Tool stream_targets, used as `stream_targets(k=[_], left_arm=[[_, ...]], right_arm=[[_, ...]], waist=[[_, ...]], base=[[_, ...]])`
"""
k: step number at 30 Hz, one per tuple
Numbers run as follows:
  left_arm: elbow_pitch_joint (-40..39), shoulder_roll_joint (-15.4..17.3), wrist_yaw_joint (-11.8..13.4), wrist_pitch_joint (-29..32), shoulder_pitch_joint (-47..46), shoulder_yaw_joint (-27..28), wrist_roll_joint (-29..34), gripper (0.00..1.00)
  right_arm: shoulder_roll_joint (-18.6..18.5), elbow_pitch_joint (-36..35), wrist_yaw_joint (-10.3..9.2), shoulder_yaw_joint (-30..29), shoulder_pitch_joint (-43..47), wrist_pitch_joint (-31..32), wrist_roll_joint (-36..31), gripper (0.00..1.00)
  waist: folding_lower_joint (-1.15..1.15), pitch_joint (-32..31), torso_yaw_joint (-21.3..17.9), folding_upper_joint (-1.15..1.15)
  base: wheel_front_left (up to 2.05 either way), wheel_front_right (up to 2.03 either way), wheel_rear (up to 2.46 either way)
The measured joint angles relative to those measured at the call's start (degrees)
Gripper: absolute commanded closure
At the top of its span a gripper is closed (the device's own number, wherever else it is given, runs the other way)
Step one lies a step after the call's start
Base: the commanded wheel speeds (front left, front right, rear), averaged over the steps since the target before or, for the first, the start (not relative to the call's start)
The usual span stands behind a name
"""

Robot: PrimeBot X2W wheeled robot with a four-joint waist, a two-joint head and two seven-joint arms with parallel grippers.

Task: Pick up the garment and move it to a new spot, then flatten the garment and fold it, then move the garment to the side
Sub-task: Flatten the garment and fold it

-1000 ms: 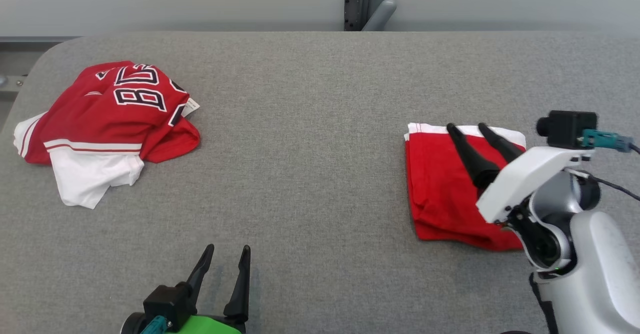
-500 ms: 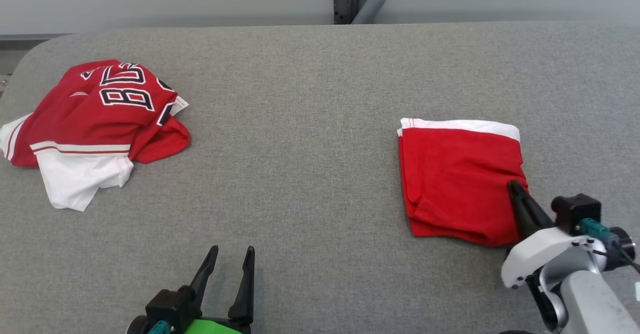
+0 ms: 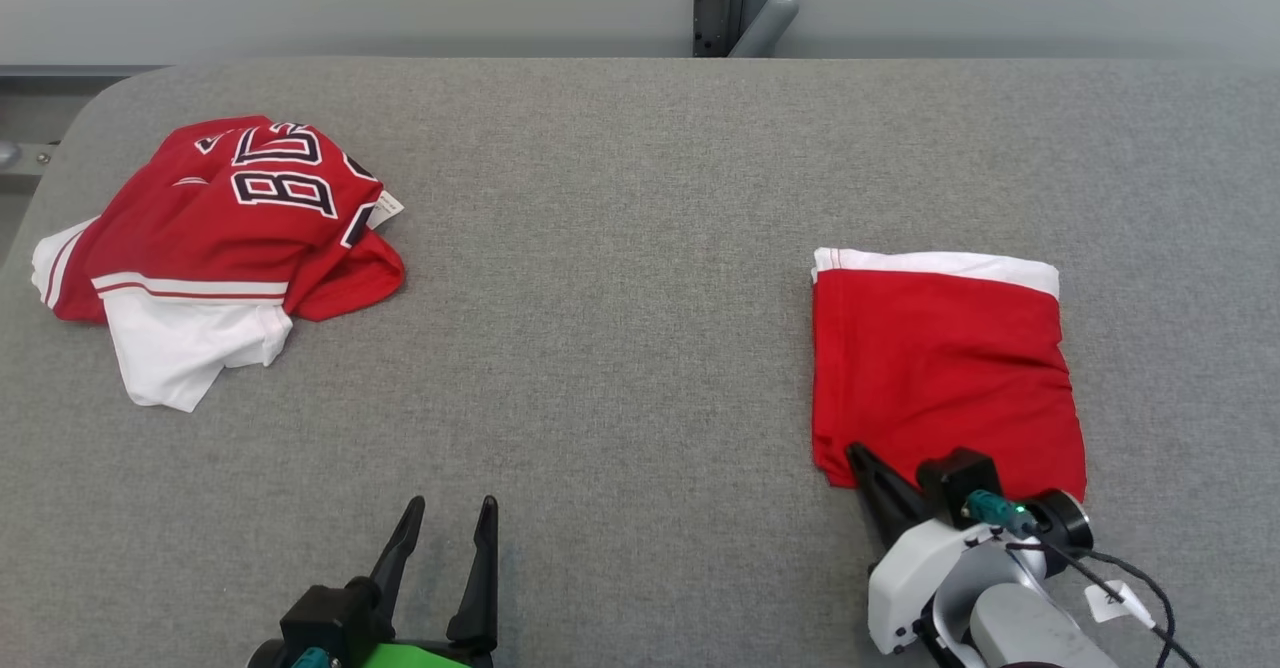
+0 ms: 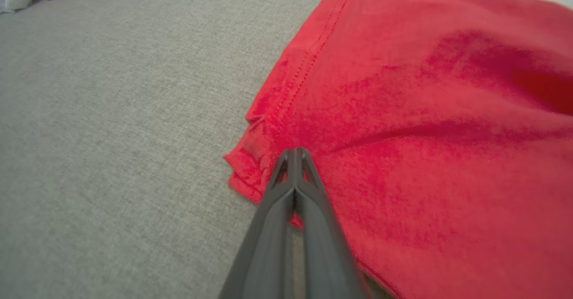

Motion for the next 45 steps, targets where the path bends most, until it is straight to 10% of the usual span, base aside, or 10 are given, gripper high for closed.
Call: stream_targets(k=[5,9,11,12,13,31,38,45], left_arm=[[0.07,-0.35,-0.23,0.0,0.36,0.89,0.11,0.0],[-0.32,-0.51,-0.31,0.0,0.99,1.99,0.12,0.0],[-0.64,-0.53,-0.32,0.0,1.33,2.64,0.14,0.0],[-0.89,-0.56,-0.34,0.0,1.59,2.88,0.21,0.0],[-1.14,-0.59,-0.43,0.0,1.96,3.16,0.27,0.0],[-2.68,-0.81,-0.7,0.0,0.36,2.22,0.65,0.0],[-2.25,-0.82,-0.45,0.0,0.76,1.93,0.07,0.0],[-1.87,-0.82,-0.15,0.0,3.78,2.86,-0.37,0.0]], right_arm=[[0.16,-0.26,-0.02,3.82,-0.13,-0.23,2.44,1.0],[-0.3,-6.64,0.0,1.04,0.51,-0.66,5.19,0.78],[-0.4,-10.39,0.0,-1.83,2.54,-0.74,6.84,0.53],[-0.46,-12.18,0.0,-3.52,3.84,-0.74,7.91,0.09],[-0.56,-13.52,0.0,-5.2,4.97,-0.48,8.86,0.0],[-1.16,-14.04,-0.04,-29.21,-2.74,32.79,20.62,0.0],[-0.46,-13.19,-0.05,-29.33,-2.43,32.12,20.52,0.0],[-3.54,-21.28,-0.05,-23.04,6.08,16.91,15.43,0.0]], waist=[[0.0,-0.18,-0.33,0.0],[0.0,-0.61,-0.94,0.0],[0.0,-0.96,-1.41,0.0],[0.0,-1.16,-1.68,0.0],[0.0,-1.35,-1.99,0.0],[0.0,1.06,-3.33,0.0],[0.0,0.87,-1.89,0.0],[0.0,-2.59,-2.31,0.0]], base=[[0.0,0.0,0.0],[0.0,0.0,0.0],[0.0,0.0,0.0],[0.0,0.0,0.0],[0.0,0.0,0.0],[0.0,0.0,0.0],[0.0,0.0,0.0],[0.0,0.0,0.0]])
